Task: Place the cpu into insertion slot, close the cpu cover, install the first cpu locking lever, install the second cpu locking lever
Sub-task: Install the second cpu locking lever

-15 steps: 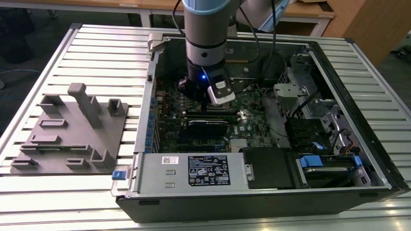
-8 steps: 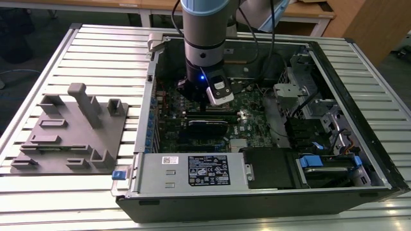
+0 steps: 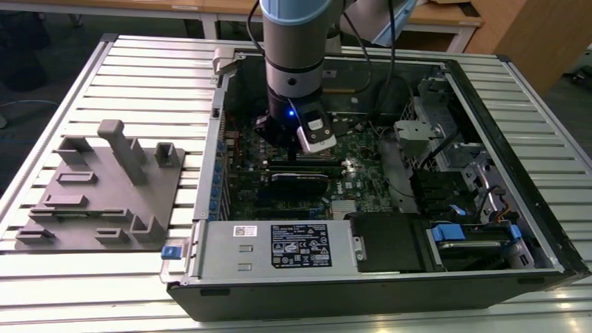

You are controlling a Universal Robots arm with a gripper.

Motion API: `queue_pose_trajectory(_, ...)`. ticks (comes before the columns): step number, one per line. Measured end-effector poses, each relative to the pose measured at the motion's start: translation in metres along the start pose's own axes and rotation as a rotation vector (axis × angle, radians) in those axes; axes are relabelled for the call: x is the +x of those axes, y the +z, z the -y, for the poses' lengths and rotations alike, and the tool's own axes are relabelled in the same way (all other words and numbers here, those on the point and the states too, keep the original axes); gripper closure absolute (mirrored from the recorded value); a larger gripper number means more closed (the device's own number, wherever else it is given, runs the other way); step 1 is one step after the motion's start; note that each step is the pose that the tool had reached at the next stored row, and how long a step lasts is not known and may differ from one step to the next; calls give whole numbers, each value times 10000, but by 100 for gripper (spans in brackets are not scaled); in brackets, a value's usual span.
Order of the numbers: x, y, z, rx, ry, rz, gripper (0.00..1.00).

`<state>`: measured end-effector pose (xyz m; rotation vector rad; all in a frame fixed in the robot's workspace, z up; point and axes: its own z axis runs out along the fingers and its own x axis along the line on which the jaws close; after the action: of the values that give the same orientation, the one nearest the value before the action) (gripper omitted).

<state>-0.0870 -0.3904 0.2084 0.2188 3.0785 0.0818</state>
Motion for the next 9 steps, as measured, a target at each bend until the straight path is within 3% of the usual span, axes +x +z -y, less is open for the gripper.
queue_pose_trajectory(9, 12, 11, 0, -14, -285, -12, 90)
